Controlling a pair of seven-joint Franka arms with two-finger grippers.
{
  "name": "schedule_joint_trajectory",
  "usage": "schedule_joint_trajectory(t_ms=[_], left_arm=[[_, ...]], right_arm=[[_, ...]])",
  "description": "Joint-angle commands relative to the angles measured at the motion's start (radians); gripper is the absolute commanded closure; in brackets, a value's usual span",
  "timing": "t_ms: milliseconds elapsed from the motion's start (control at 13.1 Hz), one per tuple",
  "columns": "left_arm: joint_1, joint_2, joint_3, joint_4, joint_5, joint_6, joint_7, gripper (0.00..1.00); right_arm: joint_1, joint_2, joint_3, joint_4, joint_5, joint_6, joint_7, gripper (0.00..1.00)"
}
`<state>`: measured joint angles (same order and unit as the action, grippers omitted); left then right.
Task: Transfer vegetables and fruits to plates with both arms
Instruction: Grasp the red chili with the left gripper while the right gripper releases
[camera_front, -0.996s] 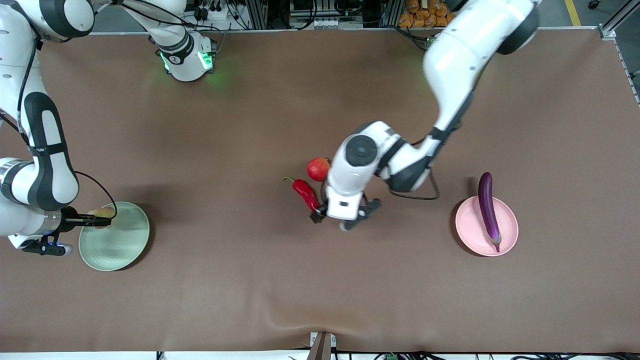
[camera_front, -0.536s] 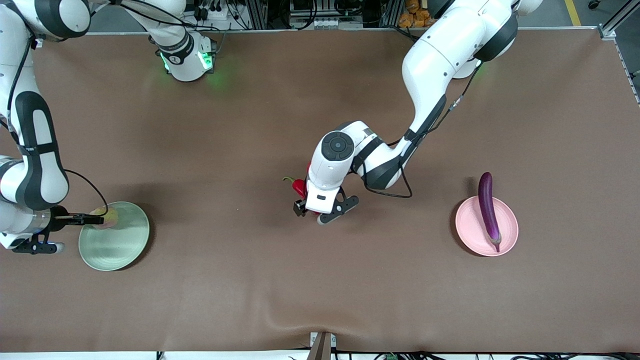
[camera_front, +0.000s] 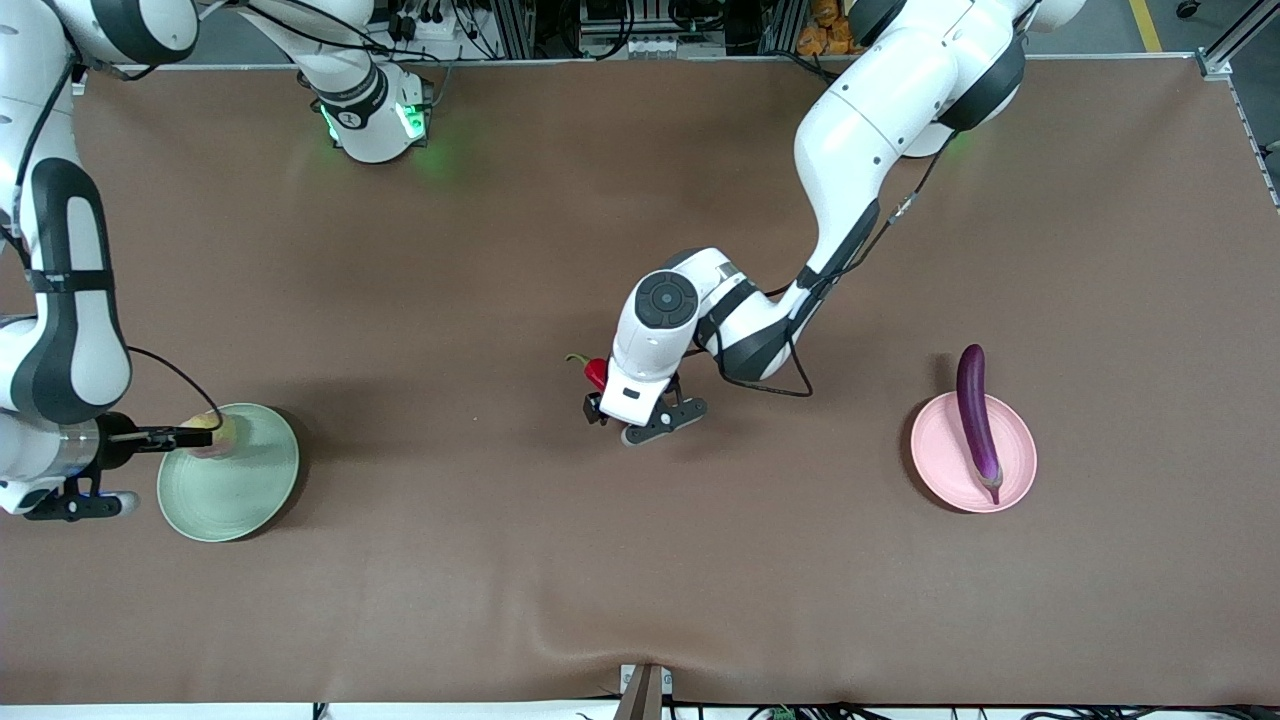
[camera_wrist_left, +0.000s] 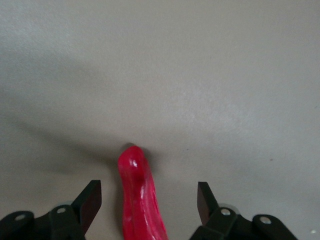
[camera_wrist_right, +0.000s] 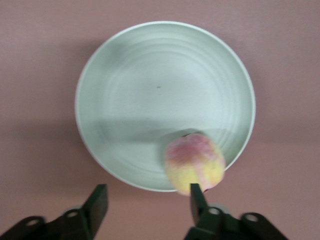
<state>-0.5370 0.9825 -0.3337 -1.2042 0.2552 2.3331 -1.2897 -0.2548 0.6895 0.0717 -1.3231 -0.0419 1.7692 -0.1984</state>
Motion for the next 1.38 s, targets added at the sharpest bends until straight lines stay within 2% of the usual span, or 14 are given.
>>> schedule_joint_trajectory(t_ms=[0,77,536,690,766,843,920,1149,1303], left_arm=[[-0.014,0.018,0.015,0.028,-0.023,-0.012,0.044,0.17],[-0.014,0.025,0.015,0.028,-0.025,-0.014,0.050,0.17],[-0.020,0.059,0.013,0.028,-0.086,-0.014,0.148,0.33],[-0.020,0.059,0.013,0.028,-0.115,-0.014,0.151,0.43],[-0.020,0.059,0.013,0.028,-0.117,-0.014,0.154,0.60],[-0.020,0.058,0.015,0.028,-0.116,-0.014,0.199,0.96],[-0.020,0.044,0.016,0.028,-0.111,-0.020,0.266,1.00],[0.032,-0.037,0.013,0.028,-0.114,-0.138,0.347,1.00],[0.134,-0.100,-0.005,0.028,-0.117,-0.179,0.403,1.00]], right_arm=[[0.026,-0.002,0.002,0.047,-0.009,-0.077,0.045,0.91],[0.046,-0.002,0.003,0.065,-0.009,-0.109,0.045,1.00],[0.135,-0.005,0.000,0.094,-0.015,-0.177,0.103,1.00],[0.164,-0.007,-0.001,0.107,-0.013,-0.223,0.186,1.00],[0.184,-0.007,-0.001,0.119,-0.015,-0.249,0.223,1.00],[0.193,-0.007,0.002,0.123,-0.013,-0.263,0.249,1.00],[0.201,-0.007,0.003,0.124,-0.010,-0.266,0.264,1.00],[0.210,-0.018,0.007,0.124,0.008,-0.267,0.302,1.00],[0.242,-0.053,0.003,0.114,0.036,-0.270,0.355,1.00]])
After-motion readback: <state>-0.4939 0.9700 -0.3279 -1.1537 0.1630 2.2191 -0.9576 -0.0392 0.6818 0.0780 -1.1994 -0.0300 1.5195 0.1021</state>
